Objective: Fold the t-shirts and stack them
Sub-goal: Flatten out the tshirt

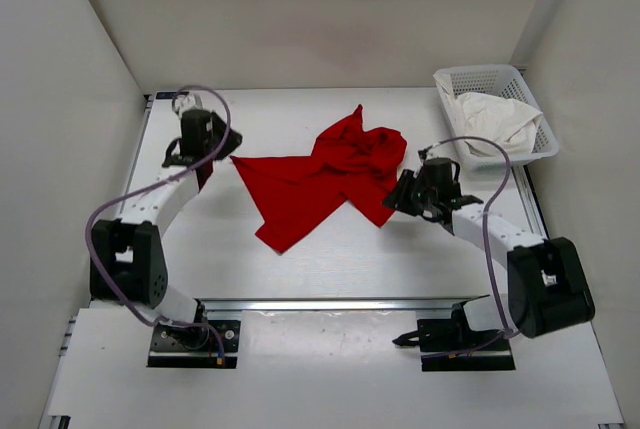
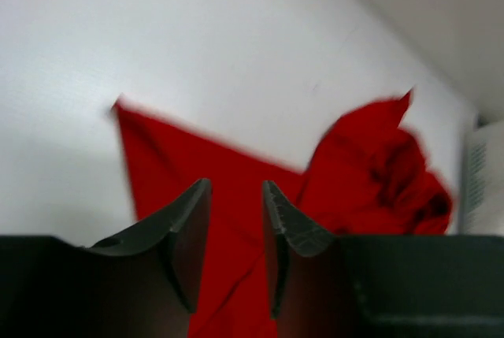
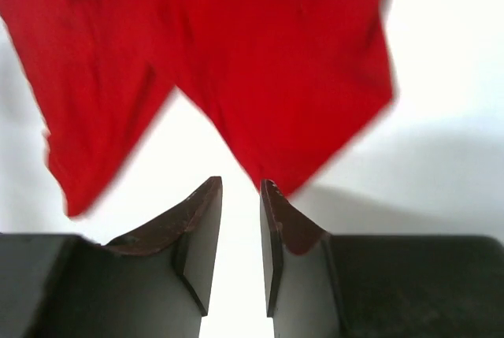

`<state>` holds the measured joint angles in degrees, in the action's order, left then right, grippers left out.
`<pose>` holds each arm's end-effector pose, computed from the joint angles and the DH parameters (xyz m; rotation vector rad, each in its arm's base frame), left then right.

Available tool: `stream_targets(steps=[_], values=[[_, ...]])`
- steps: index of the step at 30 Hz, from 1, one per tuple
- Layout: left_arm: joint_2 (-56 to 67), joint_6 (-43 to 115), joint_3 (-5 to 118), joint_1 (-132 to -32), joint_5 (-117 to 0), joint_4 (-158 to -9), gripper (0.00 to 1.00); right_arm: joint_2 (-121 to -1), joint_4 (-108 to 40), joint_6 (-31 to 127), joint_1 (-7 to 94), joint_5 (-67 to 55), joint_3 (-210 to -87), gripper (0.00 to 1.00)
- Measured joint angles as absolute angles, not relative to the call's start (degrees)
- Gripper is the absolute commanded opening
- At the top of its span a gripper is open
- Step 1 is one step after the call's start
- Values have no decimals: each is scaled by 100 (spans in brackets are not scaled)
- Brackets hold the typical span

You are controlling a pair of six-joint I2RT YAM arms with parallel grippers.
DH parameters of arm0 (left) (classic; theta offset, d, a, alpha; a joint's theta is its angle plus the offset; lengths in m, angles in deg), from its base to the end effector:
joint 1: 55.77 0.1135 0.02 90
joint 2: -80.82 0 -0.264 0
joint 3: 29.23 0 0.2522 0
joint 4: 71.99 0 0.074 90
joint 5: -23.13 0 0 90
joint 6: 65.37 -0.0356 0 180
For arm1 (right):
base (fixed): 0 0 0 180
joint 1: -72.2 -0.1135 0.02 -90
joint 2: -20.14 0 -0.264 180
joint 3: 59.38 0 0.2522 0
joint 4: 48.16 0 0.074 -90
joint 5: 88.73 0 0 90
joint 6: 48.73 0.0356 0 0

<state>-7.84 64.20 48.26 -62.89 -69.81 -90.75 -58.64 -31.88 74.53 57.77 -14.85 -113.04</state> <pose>0.3537 -0.0423 0.2739 -0.6233 2.0291 -0.4363 0.2669 0.0789 0.1938 0.2383 2.3635 0.7398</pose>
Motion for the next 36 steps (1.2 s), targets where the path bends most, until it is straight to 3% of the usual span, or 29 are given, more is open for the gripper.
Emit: stream_targets(steps=[5,8,12,17,20,27,29,31,32,33,36], values=[[234,6689,2386,-6496,-6649,-8972,38,-5156,-3231,7442,5394,-1249,-10502,26],[632,6831,1287,-6728,-6601,-9283,44,-4822,-3240,7409,5237,-1118,-10338,27],[1045,6982,1117,-7279,-6793,-9211,50,-4614,-3338,7365,5237,-985,-10246,34],[630,7104,1134,-7574,-6783,-8902,50,-4806,-3358,7293,5438,-747,-10215,39],[473,7161,1154,-7690,-6846,-8677,42,-5154,-3299,7274,5460,-613,-10215,39],[300,7194,1156,-7803,-6822,-8522,11,-5949,-3327,7276,5027,-504,-10521,41],[256,7194,1156,-7817,-6800,-8459,1,-6181,-3448,7276,4970,-500,-10670,38],[237,7146,1160,-7852,-6791,-8411,0,-6378,-3515,7265,4975,-510,-10799,21],[226,7115,1171,-7849,-6789,-8408,0,-6494,-3546,7289,4988,-502,-10856,7],[224,7089,1187,-7845,-6791,-8419,0,-6564,-3583,7291,5007,-526,-10893,1],[182,6964,1477,-7642,-6745,-8675,0,-6701,-3627,7341,5064,-517,-10972,0]])
